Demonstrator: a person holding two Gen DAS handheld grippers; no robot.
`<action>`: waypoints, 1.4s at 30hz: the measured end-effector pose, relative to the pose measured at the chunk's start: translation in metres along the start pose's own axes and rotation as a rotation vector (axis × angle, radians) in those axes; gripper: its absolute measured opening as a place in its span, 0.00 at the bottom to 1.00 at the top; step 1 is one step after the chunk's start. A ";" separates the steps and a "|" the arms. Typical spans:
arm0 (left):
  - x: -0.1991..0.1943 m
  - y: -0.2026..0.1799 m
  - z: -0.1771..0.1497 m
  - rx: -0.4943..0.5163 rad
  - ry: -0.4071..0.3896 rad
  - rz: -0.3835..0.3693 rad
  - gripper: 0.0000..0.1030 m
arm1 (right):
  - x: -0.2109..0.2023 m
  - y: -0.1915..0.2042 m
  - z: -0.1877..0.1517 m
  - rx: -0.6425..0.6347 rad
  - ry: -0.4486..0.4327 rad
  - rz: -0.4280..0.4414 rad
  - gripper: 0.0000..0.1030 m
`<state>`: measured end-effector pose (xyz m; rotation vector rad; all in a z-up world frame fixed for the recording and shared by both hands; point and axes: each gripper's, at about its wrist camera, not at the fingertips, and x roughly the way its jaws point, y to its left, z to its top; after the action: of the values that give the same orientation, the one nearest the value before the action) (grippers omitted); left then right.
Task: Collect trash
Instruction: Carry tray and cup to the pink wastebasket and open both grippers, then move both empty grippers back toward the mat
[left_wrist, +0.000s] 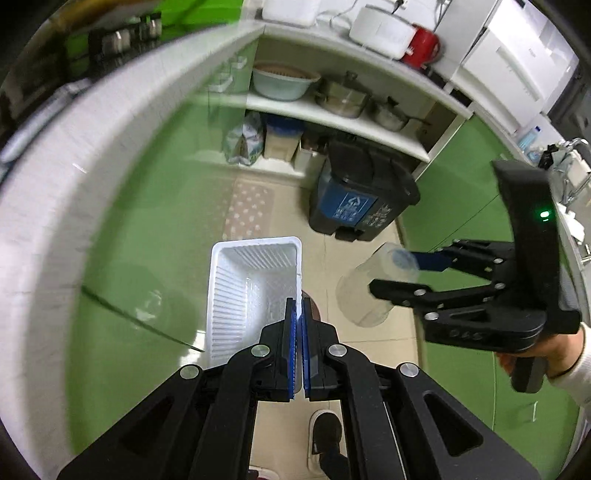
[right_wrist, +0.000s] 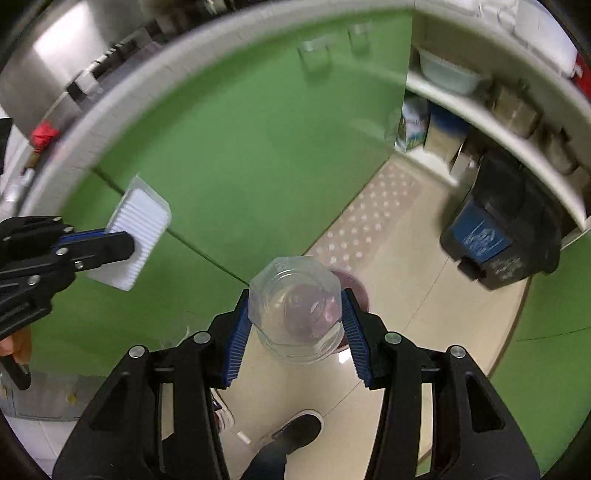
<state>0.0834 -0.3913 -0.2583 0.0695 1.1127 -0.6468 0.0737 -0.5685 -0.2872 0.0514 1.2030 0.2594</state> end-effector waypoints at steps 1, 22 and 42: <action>0.013 0.002 -0.001 -0.002 0.011 -0.007 0.02 | 0.012 -0.005 -0.001 0.005 0.011 -0.002 0.47; 0.159 0.032 -0.026 0.051 0.147 -0.058 0.02 | 0.160 -0.065 -0.042 0.174 0.060 -0.025 0.91; 0.207 -0.002 -0.018 0.125 0.169 -0.083 0.94 | 0.109 -0.123 -0.082 0.302 0.055 -0.164 0.93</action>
<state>0.1260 -0.4798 -0.4418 0.1888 1.2420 -0.7953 0.0555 -0.6716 -0.4379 0.2088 1.2859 -0.0664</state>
